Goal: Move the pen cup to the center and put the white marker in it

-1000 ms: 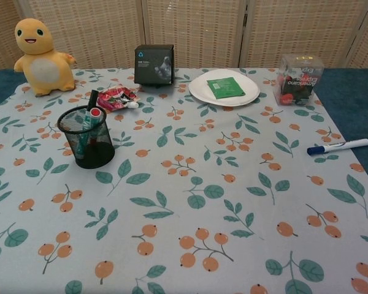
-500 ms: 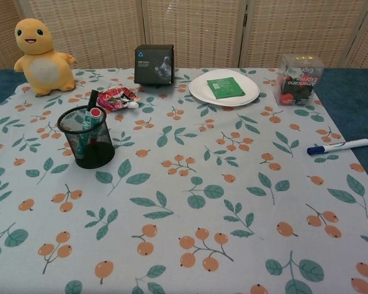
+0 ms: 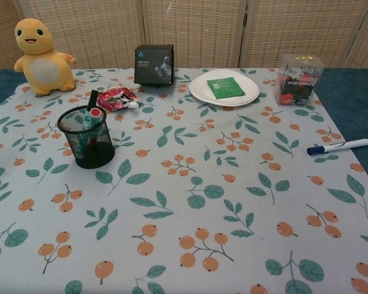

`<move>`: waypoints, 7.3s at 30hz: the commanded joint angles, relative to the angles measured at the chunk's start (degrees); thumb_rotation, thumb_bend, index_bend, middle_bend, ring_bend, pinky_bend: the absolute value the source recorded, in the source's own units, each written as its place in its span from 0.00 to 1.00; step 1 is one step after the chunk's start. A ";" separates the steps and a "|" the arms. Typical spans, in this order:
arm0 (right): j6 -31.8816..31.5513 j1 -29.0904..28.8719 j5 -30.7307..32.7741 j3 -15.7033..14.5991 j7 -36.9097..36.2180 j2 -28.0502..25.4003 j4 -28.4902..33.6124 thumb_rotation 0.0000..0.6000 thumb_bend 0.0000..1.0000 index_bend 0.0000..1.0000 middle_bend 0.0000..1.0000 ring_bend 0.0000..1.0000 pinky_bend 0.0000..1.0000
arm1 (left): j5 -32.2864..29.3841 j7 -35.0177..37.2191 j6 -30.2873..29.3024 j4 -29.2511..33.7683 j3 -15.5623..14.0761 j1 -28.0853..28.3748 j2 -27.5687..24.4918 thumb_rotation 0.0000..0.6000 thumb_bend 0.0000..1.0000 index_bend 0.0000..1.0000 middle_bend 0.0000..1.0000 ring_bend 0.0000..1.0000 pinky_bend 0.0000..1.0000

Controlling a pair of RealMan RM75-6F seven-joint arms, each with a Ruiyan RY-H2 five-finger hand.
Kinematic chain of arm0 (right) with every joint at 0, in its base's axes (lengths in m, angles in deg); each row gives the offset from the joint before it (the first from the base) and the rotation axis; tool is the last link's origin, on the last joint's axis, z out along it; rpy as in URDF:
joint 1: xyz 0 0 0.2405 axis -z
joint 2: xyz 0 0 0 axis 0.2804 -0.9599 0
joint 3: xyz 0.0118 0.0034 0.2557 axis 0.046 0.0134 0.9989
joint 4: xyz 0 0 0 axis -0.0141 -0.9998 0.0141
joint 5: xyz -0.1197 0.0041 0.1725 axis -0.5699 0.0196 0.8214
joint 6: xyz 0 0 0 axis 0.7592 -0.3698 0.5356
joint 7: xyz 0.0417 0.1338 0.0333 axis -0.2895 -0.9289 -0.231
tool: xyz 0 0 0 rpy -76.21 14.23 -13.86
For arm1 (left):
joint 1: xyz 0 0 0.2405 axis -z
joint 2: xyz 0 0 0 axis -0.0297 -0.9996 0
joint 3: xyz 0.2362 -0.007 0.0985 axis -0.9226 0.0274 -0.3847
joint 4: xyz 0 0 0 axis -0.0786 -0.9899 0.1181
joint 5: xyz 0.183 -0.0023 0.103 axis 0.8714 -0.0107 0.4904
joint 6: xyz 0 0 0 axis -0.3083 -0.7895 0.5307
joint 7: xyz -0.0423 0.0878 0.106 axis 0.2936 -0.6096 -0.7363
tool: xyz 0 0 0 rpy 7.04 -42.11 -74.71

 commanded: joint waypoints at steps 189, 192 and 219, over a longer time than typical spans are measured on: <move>-4.01 0.72 -5.14 -1.47 -30.83 -6.88 -9.25 1.00 0.10 0.08 0.00 0.00 0.00 | -13.95 37.07 26.14 -43.66 16.33 31.27 48.63 1.00 0.18 0.09 0.36 0.27 0.35; -3.87 0.65 -5.31 -1.56 -31.14 -6.94 -9.38 1.00 0.10 0.08 0.00 0.00 0.00 | -13.63 37.50 26.14 -44.48 16.37 31.47 49.32 1.00 0.18 0.09 0.36 0.27 0.35; -5.26 1.24 -6.15 -1.84 -31.24 -7.17 -9.28 1.00 0.10 0.08 0.00 0.00 0.00 | -10.69 38.77 26.46 -41.42 15.60 31.34 48.91 1.00 0.15 0.00 0.08 0.00 0.25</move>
